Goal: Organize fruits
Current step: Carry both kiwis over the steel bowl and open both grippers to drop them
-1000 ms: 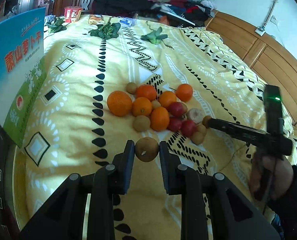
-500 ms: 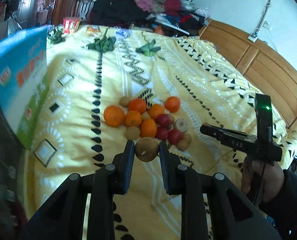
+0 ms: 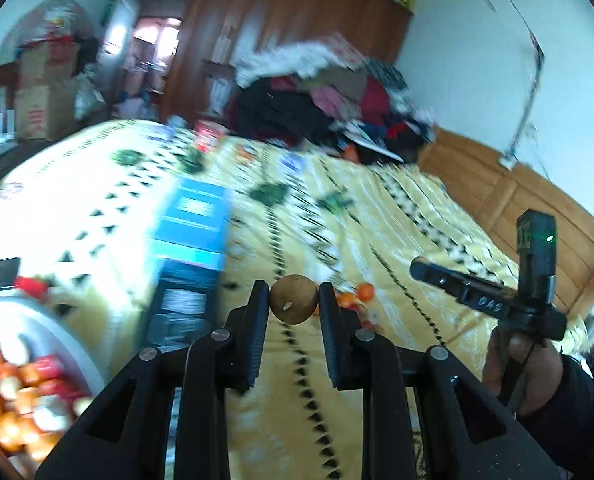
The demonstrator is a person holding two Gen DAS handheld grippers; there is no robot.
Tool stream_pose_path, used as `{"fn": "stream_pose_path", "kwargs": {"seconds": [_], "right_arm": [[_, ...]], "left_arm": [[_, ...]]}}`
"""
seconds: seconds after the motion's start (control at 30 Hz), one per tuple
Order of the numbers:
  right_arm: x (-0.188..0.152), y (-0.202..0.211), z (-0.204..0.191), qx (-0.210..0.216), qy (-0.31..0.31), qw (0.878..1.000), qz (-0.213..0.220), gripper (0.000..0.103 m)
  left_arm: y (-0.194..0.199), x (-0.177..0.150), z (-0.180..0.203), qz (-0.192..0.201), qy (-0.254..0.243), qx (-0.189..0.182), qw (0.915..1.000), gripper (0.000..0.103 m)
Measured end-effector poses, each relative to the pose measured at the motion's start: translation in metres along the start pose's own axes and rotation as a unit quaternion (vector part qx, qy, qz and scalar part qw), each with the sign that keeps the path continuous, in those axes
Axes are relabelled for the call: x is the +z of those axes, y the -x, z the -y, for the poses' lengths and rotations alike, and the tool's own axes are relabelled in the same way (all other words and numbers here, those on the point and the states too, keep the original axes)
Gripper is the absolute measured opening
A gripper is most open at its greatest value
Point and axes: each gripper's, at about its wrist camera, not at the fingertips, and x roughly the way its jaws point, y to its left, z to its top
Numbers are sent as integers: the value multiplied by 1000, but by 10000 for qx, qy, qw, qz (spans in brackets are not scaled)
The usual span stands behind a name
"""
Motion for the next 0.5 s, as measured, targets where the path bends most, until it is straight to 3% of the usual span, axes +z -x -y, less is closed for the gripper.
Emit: {"fn": "stream_pose_path", "kwargs": {"seconds": [0.13,0.33,0.5], "right_arm": [[16,-7,-77,585,522,9969,26,26],[7,-42,-173,1414,1038,9840,-296,26],[-16,-61,-235,1866,1393,9707,-598,26]], "left_arm": [[47,-7,-55,161,368,551,9977,25],[93,-39,-147,145,1213,1351,9833,25],[103,-59,-183,81,1592,1535,9752,25]]}}
